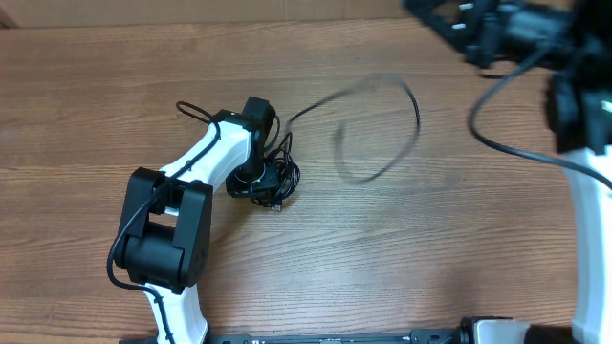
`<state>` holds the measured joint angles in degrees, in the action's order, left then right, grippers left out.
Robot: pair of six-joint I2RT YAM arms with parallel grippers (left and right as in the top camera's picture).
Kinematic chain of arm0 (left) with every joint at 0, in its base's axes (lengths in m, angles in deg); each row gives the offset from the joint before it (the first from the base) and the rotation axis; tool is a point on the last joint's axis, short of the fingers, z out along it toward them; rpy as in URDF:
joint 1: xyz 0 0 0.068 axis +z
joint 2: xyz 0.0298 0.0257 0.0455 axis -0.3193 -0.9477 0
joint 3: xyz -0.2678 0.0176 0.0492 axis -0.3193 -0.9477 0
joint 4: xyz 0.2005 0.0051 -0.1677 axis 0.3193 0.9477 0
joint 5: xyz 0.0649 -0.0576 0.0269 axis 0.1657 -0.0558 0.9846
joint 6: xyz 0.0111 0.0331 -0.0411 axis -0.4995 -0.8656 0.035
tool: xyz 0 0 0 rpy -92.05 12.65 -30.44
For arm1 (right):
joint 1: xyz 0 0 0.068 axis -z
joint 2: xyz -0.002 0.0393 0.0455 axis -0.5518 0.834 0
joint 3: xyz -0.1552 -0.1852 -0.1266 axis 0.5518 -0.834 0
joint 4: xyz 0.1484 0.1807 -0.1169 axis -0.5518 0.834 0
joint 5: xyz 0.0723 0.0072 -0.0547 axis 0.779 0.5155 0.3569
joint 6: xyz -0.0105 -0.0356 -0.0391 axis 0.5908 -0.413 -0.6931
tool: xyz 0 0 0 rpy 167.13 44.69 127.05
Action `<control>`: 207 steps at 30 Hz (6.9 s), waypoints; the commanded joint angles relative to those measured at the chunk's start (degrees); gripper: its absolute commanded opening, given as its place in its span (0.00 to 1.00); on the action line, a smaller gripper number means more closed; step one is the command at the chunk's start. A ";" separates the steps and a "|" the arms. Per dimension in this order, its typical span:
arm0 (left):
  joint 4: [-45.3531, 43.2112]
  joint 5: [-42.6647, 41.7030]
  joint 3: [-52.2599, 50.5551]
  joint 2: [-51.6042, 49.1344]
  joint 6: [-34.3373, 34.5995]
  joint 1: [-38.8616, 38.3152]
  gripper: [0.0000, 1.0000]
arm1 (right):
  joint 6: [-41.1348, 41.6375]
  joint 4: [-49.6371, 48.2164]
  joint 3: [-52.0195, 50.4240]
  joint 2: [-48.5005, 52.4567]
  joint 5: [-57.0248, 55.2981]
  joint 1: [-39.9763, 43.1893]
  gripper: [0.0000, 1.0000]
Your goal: Untangle cables
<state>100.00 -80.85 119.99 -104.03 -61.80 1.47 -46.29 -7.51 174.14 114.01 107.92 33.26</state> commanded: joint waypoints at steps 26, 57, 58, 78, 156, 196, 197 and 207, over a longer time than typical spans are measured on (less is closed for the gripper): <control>-1.55 -1.95 -1.42 -1.31 8.07 0.28 0.04 | -10.54 56.74 0.79 14.10 -24.26 -3.37 0.49; -0.28 -2.12 -1.42 -1.31 7.98 0.24 0.04 | 16.85 39.85 -9.66 33.73 -42.86 -28.39 0.69; -0.28 -2.12 -1.42 -1.31 8.00 0.24 0.04 | 16.85 38.84 -10.40 33.73 -42.84 -28.76 0.68; 0.37 -2.10 -1.92 -1.31 8.02 0.22 0.04 | -4.90 34.60 -11.02 30.58 -17.55 -22.86 0.04; 3.93 -14.58 1.05 -1.33 -11.82 3.21 0.04 | 2.03 31.26 -18.53 29.68 -35.08 -31.45 0.52; 1.40 -18.03 0.94 -1.33 -18.95 -2.21 0.04 | 48.76 23.26 -27.67 29.73 -49.48 -38.95 0.40; 1.42 -18.03 0.94 -1.36 -18.93 -2.36 0.04 | 48.76 21.59 -28.48 29.77 -49.24 -38.95 0.39; 1.70 -18.03 0.92 -1.36 -18.91 -3.50 0.04 | 51.06 20.37 -30.27 29.77 -54.97 -38.93 0.25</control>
<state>101.47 -97.79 121.41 -104.88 -81.21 -0.41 3.33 12.21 144.65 143.58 59.01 -5.27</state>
